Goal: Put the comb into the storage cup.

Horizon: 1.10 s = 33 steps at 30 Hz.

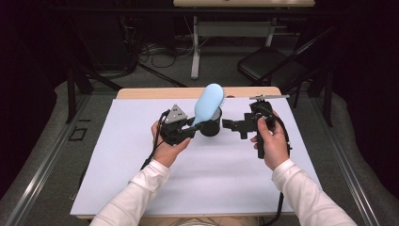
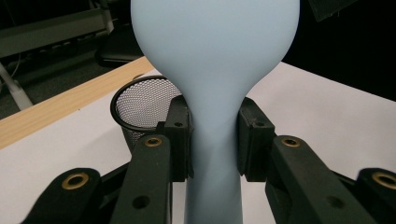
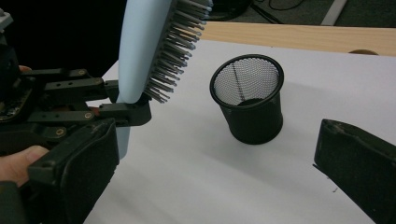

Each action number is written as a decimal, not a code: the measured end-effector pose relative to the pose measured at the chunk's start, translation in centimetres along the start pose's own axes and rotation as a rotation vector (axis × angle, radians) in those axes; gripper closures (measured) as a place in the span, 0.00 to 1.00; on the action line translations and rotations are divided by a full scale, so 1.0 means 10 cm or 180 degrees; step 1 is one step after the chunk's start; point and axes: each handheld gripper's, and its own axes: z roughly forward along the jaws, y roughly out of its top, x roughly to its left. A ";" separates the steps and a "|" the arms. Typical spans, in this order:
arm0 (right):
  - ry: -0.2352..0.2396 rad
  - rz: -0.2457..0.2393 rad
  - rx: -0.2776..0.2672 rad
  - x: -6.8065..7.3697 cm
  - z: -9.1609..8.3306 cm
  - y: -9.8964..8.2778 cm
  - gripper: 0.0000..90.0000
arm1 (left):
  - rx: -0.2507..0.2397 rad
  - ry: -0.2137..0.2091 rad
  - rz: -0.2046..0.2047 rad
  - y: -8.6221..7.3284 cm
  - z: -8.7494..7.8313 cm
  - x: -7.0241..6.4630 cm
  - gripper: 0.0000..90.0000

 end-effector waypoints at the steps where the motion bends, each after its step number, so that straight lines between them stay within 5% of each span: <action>1: 0.0003 0.0002 0.0003 0.01 0.00 0.01 0.00 | -0.0020 0.0001 -0.0010 0.00 0.00 0.00 0.78; 33: 0.0085 0.0031 0.0015 0.11 0.08 0.32 0.00 | -0.0164 0.0054 -0.0032 -0.09 0.03 -0.02 0.78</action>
